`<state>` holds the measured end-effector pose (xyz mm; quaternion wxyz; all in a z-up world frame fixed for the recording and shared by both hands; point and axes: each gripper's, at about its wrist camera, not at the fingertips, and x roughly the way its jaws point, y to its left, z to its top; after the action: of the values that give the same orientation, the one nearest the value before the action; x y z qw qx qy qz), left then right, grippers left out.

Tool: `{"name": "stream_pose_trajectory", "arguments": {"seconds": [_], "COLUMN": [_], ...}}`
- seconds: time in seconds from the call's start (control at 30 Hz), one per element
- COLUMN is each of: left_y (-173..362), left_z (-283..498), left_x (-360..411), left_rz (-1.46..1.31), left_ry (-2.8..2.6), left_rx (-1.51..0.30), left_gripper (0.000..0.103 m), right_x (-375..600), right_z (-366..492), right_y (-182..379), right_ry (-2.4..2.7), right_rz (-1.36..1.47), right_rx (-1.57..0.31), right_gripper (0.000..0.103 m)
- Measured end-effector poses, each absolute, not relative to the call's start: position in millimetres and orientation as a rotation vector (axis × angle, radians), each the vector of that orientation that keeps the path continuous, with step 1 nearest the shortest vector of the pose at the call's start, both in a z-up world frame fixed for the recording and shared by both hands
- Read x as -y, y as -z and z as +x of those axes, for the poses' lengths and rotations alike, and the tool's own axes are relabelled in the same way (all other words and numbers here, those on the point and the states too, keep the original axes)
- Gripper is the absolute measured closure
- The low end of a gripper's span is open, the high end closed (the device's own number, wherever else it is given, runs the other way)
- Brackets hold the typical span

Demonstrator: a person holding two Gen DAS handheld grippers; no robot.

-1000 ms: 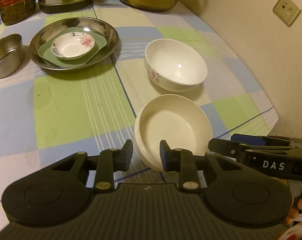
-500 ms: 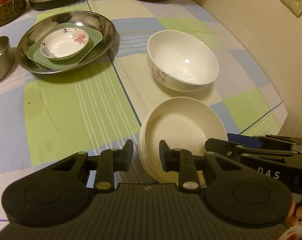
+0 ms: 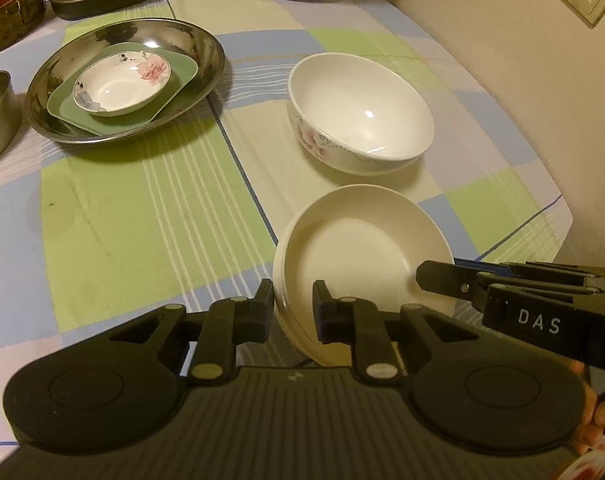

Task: Organize plates and bowls
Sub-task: 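Lift and carry the cream bowl stack over the floral white bowl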

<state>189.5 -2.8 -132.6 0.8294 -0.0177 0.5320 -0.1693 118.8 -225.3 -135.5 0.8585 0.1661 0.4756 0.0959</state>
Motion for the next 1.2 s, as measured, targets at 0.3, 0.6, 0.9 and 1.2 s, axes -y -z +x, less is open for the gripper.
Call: {"name": "stream_pose_trajectory", "arguments": {"seconds": [0.3,0.6,0.9,1.2], "left_y": [116.0,92.7,66.3,53.6], "left_z": [182.6,175.3,184.6,223.5], "left_x": [-8.5,-20.7,-19.5,-1.0], "left_rz": [-0.054,-0.078,-0.076,-0.085], "left_ry": [0.35,0.345,0.353,0.387], "left_rx": [-1.099,-1.051,-0.973,-0.934], "left_gripper": [0.085,0.085,0.085,0.085], "right_x": [222.1,215.3,217.7,240.8], "right_z": [113.9,109.5,115.6,143.0], "right_y": [123.2,101.6,76.5,58.9], "right_ry": [-0.229,-0.26,-0.271,-0.235], "right_rz": [0.347,0.333,0.345,0.402], "right_rx": [-0.983,-0.945,-0.9,-0.847], "right_gripper": [0.082,0.082,0.082,0.081]}}
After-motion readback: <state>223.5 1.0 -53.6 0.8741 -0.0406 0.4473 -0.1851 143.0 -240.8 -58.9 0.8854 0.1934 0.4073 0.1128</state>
